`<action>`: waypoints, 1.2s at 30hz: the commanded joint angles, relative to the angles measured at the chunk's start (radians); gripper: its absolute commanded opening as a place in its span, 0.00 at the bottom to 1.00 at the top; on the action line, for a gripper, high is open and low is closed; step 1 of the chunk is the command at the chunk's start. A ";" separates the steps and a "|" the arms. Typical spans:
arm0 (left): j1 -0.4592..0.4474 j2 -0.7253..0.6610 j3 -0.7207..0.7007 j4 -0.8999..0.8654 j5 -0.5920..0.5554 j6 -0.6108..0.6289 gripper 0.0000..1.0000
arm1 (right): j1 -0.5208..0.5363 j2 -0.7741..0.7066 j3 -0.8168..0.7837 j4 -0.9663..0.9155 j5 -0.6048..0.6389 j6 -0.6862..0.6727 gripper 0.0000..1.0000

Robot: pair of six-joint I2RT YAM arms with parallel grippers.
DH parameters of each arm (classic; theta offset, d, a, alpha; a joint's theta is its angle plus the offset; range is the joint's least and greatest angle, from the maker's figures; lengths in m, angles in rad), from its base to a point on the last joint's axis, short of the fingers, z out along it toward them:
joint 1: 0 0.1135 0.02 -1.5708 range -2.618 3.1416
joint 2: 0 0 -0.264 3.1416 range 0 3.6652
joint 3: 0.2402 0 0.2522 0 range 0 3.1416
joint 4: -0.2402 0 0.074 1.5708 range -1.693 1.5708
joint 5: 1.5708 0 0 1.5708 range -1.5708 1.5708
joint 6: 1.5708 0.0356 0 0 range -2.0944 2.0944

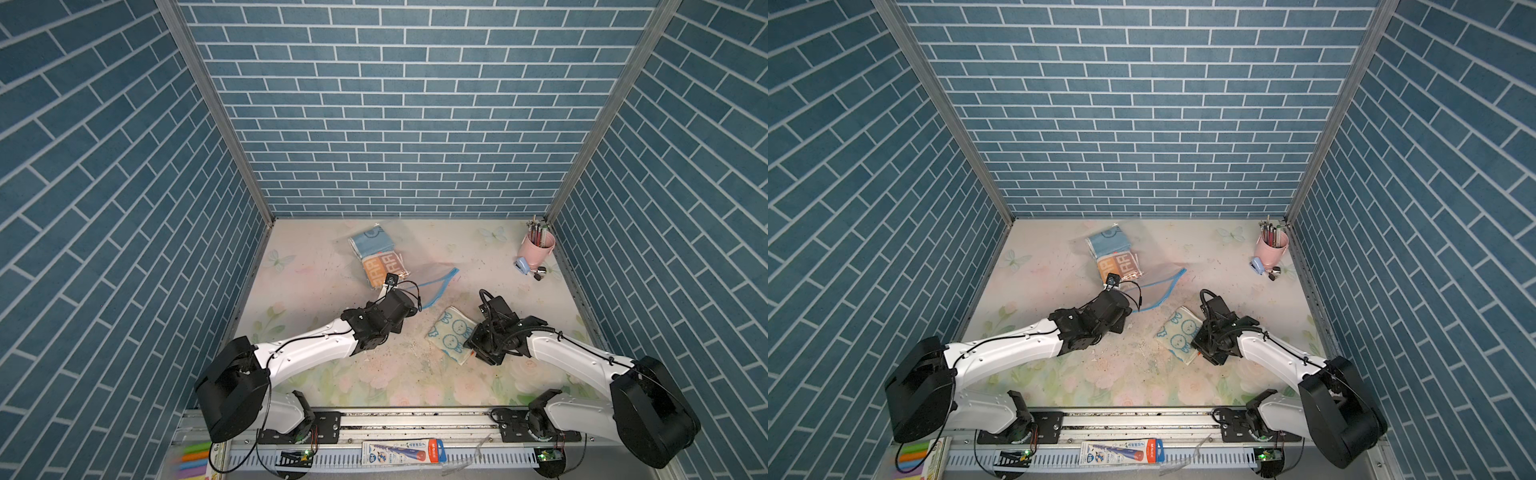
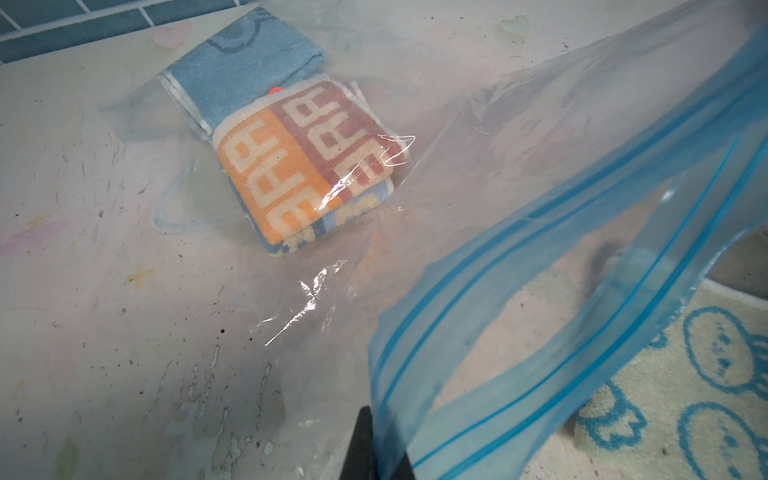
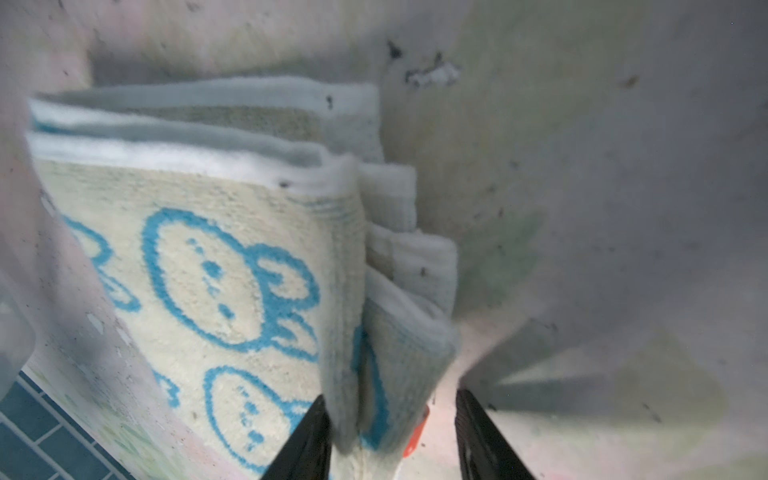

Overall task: Place the folded towel into the vacuum bag
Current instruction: Adjust the towel at the center of the board, then pick up the towel from the center of the board.

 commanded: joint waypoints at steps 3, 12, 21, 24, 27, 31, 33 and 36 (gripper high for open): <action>-0.002 0.001 -0.024 0.016 -0.011 0.006 0.00 | 0.005 0.037 -0.008 0.015 0.072 0.066 0.40; -0.003 -0.006 -0.034 0.022 -0.008 0.003 0.00 | 0.005 0.132 -0.020 0.092 0.075 0.046 0.21; -0.003 -0.028 -0.030 0.004 -0.018 0.005 0.00 | 0.005 -0.015 0.017 0.071 0.109 -0.107 0.00; -0.002 -0.026 -0.023 0.001 -0.017 0.005 0.00 | 0.002 -0.125 0.043 0.070 0.111 -0.176 0.00; -0.003 -0.017 -0.010 -0.008 -0.015 0.006 0.00 | -0.011 -0.196 0.075 0.052 0.110 -0.228 0.00; -0.003 -0.014 0.003 -0.015 -0.017 0.009 0.00 | -0.045 -0.227 0.125 0.009 0.047 -0.274 0.00; -0.003 -0.016 0.005 -0.018 -0.020 0.010 0.00 | -0.062 -0.239 0.141 -0.002 0.006 -0.287 0.00; -0.003 -0.016 0.013 -0.025 -0.023 0.012 0.00 | -0.091 -0.267 0.160 -0.016 -0.057 -0.294 0.00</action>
